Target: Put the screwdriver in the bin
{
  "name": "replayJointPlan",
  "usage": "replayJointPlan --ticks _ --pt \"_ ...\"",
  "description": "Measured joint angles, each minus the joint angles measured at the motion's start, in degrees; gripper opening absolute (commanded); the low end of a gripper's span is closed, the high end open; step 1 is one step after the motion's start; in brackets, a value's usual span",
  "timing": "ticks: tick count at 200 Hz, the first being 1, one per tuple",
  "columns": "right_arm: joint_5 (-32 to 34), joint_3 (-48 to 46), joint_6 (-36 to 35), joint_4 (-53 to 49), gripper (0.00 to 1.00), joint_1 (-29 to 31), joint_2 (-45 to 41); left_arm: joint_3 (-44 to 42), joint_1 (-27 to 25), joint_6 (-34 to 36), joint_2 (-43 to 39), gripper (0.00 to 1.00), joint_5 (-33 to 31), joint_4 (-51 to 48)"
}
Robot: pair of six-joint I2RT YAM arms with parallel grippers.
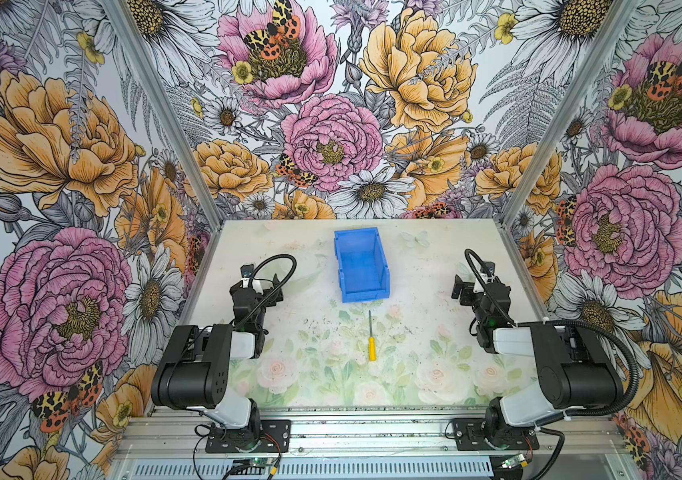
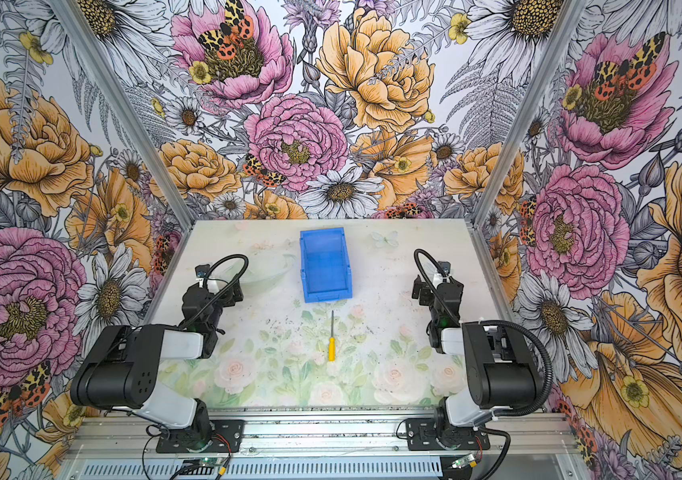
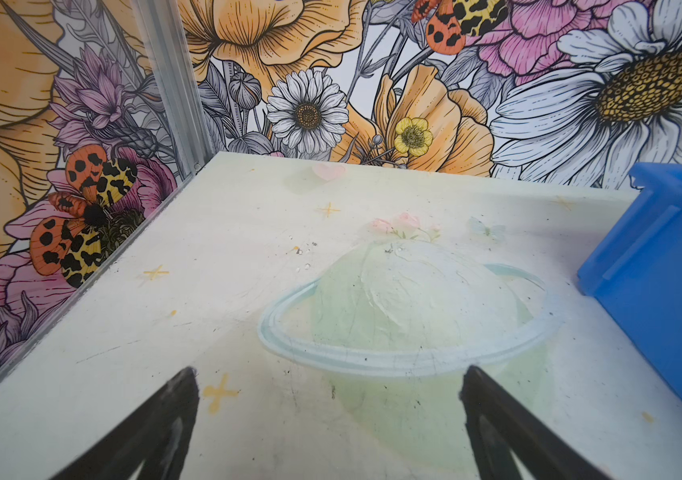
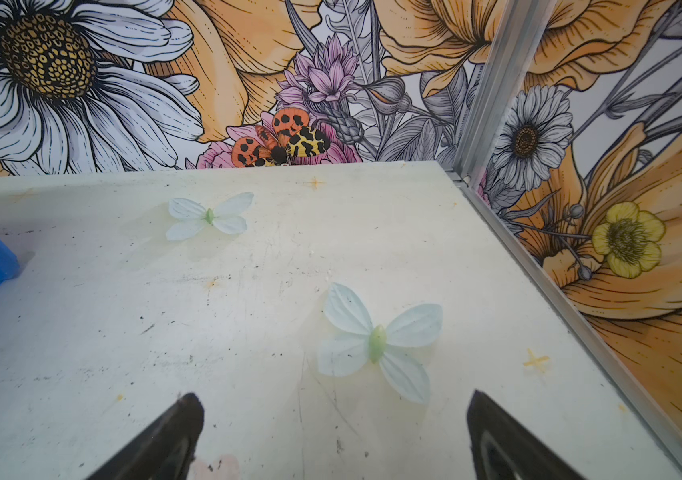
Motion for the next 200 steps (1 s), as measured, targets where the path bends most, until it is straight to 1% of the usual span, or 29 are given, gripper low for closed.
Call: replayJointPlan --ticks 122,137,163,179,200 --pt "-0.02 0.0 -0.04 -0.04 0.99 0.0 0.0 0.04 0.0 -0.04 -0.04 0.99 -0.33 -0.09" --pt "-0.26 0.48 -0.22 -2.01 1.0 0.02 -0.33 0.04 0.0 -0.13 -0.44 0.99 -0.83 -0.74" --pt "-0.24 4.11 -0.42 -9.22 0.99 0.39 -1.77 0.79 0.15 -0.31 -3.32 0.99 -1.55 -4.76" --pt "-0.26 6.14 -0.59 -12.61 0.99 1.07 -3.39 3.28 0.44 -0.7 -6.58 0.99 -1.57 -11.08" --pt "-0.13 6.38 -0.94 -15.52 1.0 2.47 -6.38 7.13 0.92 -1.14 -10.03 0.98 -1.57 -18.29"
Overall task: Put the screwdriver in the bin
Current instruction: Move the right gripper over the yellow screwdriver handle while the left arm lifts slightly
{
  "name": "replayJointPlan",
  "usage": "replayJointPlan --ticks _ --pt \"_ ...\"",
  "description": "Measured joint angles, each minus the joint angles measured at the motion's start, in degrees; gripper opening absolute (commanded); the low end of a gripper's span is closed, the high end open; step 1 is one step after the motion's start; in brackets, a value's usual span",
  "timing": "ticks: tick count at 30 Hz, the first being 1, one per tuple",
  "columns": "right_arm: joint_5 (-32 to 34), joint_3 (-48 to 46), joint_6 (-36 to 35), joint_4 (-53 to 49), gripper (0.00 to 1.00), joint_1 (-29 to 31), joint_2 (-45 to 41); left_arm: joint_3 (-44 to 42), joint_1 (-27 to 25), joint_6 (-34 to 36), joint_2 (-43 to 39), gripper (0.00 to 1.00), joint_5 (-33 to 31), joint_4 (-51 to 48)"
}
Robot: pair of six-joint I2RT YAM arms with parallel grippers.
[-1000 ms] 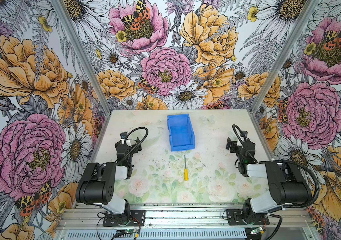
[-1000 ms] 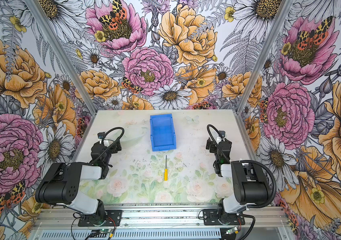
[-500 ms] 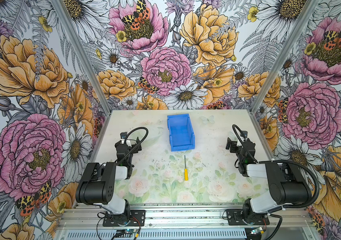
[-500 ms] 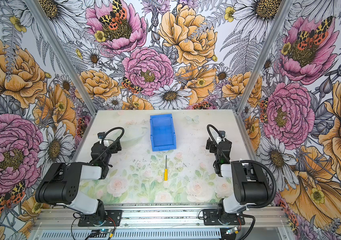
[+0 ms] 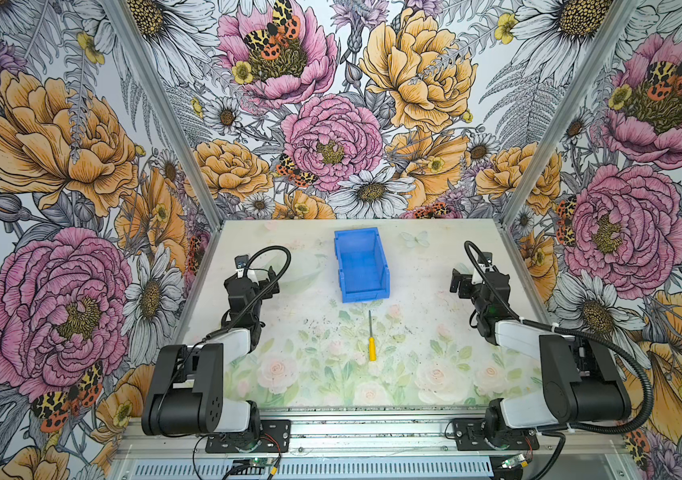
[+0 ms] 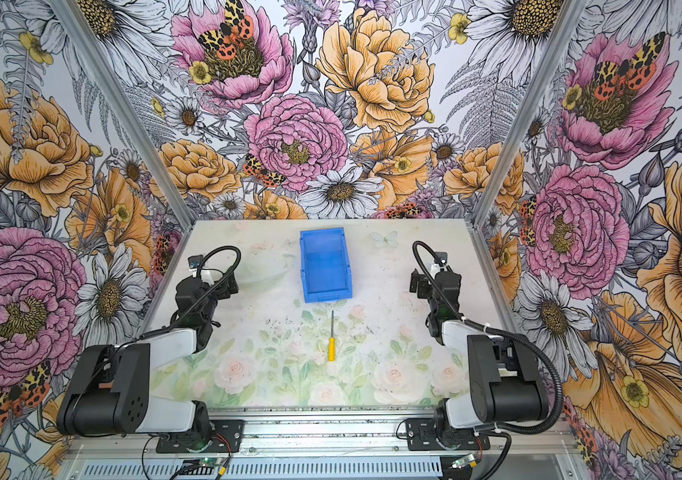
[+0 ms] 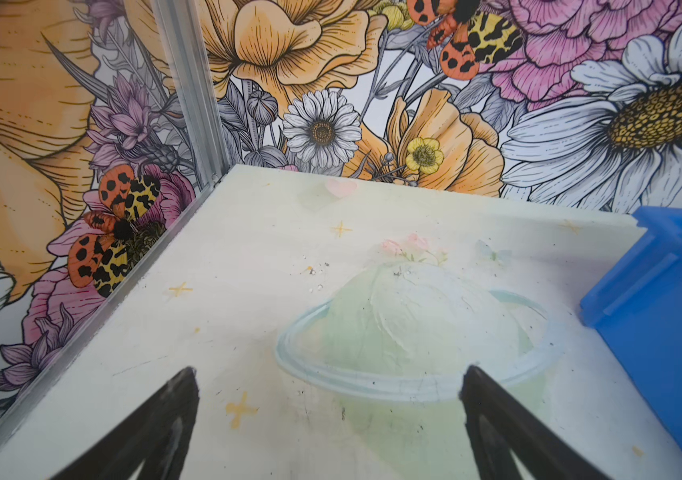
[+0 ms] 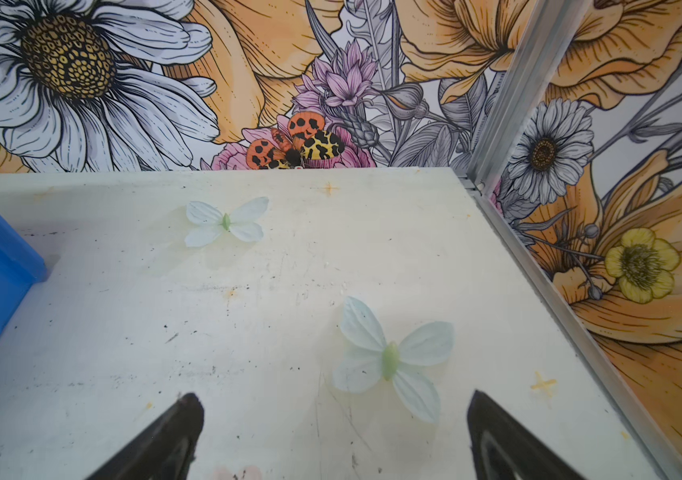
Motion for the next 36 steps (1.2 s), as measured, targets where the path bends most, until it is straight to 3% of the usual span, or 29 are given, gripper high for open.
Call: replayJointPlan --ticks 10,16,20,30,36 --pt "8.41 3.17 1.84 -19.91 1.0 6.19 -14.27 5.81 0.24 -6.4 -6.14 0.99 1.75 -20.65" --pt "18.32 7.52 10.34 -36.3 1.0 9.79 -21.75 10.08 0.2 -10.51 -8.44 0.99 3.54 -30.47" --pt "21.46 10.64 16.37 -46.01 1.0 10.75 -23.04 10.19 0.2 -12.33 -10.05 0.99 5.49 -34.56" --pt "15.39 20.04 30.42 -62.53 0.99 15.17 -14.05 11.58 0.17 -18.16 -12.63 0.98 13.6 -44.04" --pt "12.94 20.26 39.17 -66.31 0.99 24.35 -9.99 11.58 -0.59 -19.82 -14.34 0.99 15.96 -47.82"
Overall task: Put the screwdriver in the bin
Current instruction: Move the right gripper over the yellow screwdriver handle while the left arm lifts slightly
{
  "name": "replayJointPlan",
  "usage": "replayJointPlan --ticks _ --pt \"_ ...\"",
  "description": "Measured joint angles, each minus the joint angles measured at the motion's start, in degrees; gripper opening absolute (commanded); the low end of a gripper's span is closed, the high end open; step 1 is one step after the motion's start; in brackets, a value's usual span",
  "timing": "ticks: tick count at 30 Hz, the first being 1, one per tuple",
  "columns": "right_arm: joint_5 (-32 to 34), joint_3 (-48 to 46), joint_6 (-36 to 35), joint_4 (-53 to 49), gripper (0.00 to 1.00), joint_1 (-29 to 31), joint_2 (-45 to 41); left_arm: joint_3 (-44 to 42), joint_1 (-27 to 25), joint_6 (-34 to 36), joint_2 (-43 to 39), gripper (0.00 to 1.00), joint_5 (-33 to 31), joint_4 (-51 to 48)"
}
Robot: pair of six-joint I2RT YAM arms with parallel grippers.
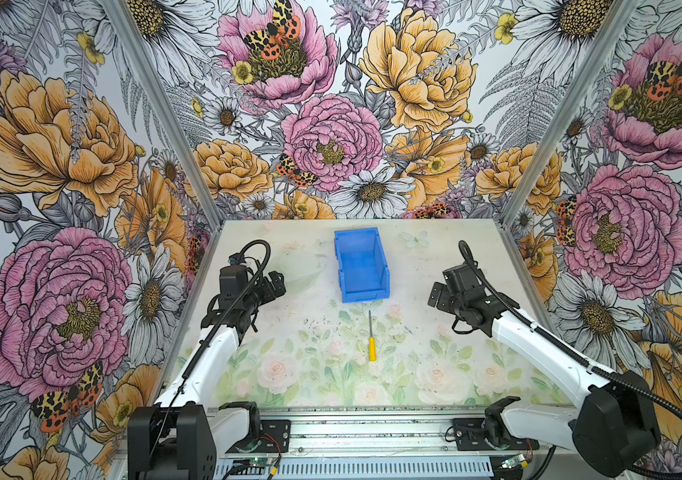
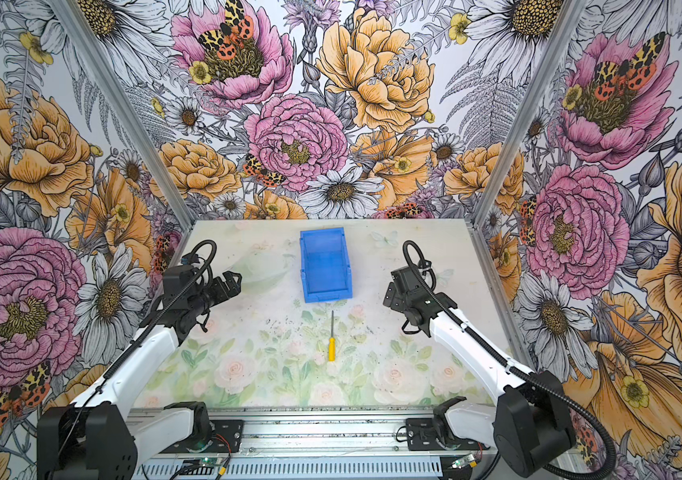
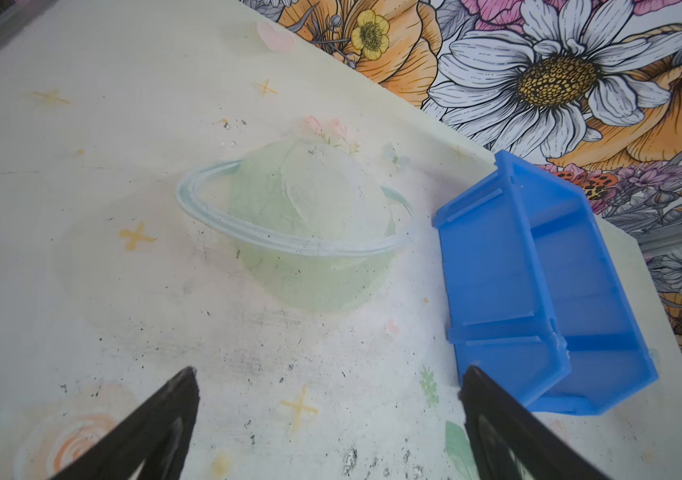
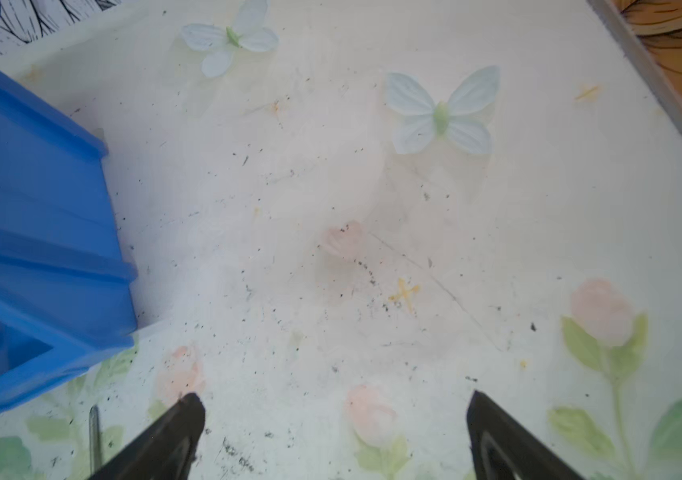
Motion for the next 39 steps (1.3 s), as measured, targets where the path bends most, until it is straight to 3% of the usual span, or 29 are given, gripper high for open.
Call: replayJointPlan --ticks 14,30,39 --pt "0.57 5.64 7.13 -0.87 0.99 16.13 12.94 -2.36 -6.8 -5.57 -1.57 0.99 2.21 -3.34" --pt "-3.67 12.81 3.82 0.44 0.95 24.26 24.81 -4.44 -9.62 -8.33 -3.02 0.99 2.56 -3.32" --pt "-7.45 13.68 1.92 0.72 0.77 26.38 28.26 -5.86 -10.6 -8.52 -7.74 0.99 0.72 -3.43"
